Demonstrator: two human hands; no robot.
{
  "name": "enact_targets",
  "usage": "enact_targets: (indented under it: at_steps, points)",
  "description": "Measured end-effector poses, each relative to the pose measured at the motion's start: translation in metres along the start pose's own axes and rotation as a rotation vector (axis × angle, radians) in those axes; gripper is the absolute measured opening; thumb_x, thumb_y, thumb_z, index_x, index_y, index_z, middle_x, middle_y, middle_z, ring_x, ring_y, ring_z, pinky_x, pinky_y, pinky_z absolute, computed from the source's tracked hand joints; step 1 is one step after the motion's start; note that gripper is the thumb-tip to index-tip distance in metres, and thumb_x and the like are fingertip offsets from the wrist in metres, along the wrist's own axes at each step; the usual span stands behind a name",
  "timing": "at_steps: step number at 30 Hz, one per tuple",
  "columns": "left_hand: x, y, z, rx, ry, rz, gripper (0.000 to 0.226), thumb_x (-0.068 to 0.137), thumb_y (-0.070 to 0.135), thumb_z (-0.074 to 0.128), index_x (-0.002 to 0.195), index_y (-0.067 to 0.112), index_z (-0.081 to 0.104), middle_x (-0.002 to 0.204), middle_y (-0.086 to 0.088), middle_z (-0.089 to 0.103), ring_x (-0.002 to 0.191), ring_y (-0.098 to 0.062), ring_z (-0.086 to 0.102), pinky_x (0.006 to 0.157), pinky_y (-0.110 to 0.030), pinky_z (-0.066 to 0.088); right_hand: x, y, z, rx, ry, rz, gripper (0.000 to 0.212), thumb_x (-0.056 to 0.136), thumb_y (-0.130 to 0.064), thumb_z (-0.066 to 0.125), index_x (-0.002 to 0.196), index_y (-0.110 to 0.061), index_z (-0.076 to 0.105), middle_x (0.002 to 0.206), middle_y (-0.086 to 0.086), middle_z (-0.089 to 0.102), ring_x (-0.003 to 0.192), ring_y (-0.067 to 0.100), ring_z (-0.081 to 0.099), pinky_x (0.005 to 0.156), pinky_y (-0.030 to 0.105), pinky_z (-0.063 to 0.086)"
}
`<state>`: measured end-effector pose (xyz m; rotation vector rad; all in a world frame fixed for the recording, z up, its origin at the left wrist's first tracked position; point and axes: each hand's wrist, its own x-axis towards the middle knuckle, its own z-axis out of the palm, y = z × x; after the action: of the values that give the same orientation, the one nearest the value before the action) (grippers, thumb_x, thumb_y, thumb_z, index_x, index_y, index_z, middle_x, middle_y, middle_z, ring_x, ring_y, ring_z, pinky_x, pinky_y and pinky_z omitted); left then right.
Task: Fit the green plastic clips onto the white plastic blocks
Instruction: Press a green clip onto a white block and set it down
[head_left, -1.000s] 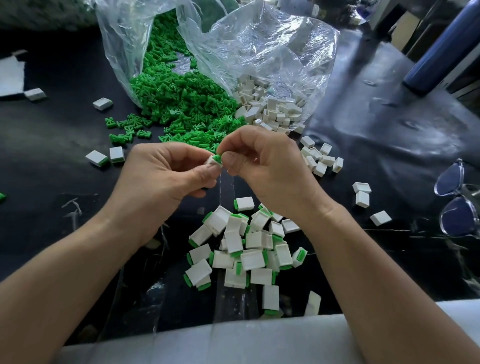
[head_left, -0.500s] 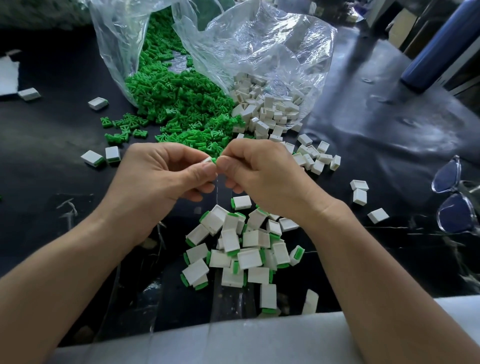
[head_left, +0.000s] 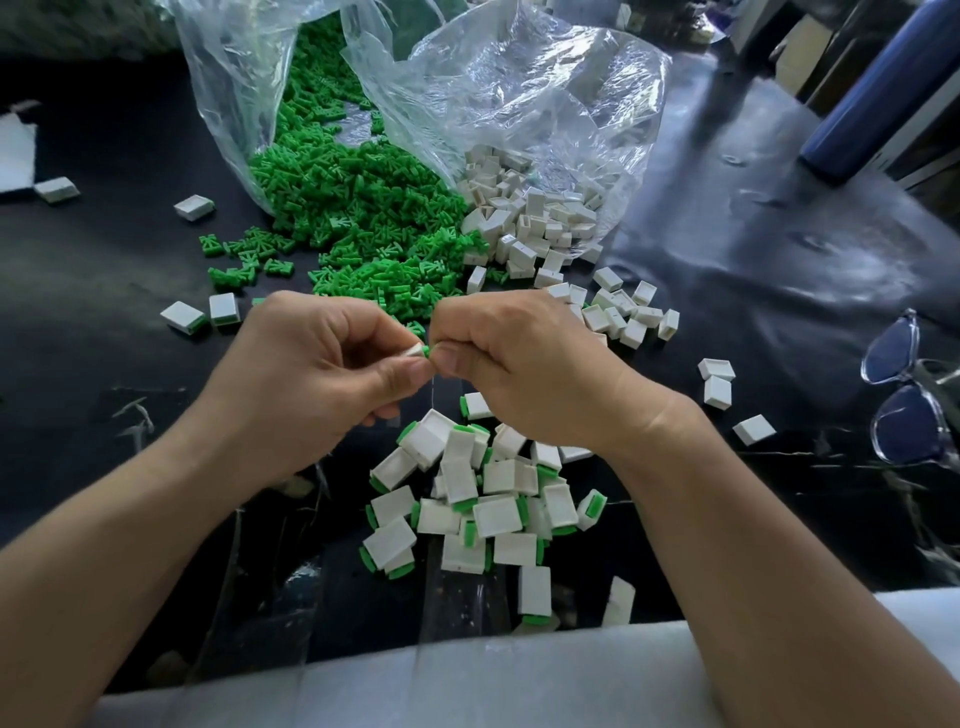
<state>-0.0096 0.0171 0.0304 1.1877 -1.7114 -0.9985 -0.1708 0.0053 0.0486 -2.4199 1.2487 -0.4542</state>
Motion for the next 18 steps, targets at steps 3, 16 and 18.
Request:
enact_targets:
  at_steps: [3, 16, 18]
  points:
    - [-0.0001, -0.0025, -0.0008, 0.074, -0.024, 0.022, 0.025, 0.058, 0.042, 0.063, 0.068, 0.019, 0.068, 0.061, -0.002, 0.068, 0.045, -0.007, 0.06, 0.045, -0.019, 0.05, 0.0003, 0.0006, -0.0003, -0.06, -0.05, -0.003, 0.019, 0.092, -0.013, 0.049, 0.074, -0.017, 0.044, 0.066, -0.004, 0.042, 0.068, 0.019, 0.041, 0.063, 0.035, 0.031]
    - [0.0063, -0.0018, 0.0014, -0.343, 0.085, -0.057, 0.011, 0.062, 0.026, 0.068, 0.07, 0.021, 0.074, 0.066, 0.003, 0.071, 0.057, -0.007, 0.065, 0.05, -0.018, 0.052, 0.0018, 0.0026, 0.0025, 0.675, 0.19, 0.25, 0.04, 0.094, -0.034, 0.043, 0.069, -0.009, 0.06, 0.059, 0.004, 0.056, 0.053, 0.014, 0.052, 0.053, 0.025, 0.044]
    - [0.0065, -0.0011, 0.0021, -0.393, 0.091, -0.069, 0.013, 0.058, 0.028, 0.069, 0.069, 0.028, 0.076, 0.066, 0.007, 0.071, 0.06, -0.003, 0.064, 0.055, -0.016, 0.052, 0.0031, 0.0015, 0.0016, 0.887, 0.085, 0.356, 0.05, 0.095, -0.043, 0.031, 0.07, -0.011, 0.06, 0.063, 0.003, 0.058, 0.056, 0.013, 0.054, 0.056, 0.023, 0.043]
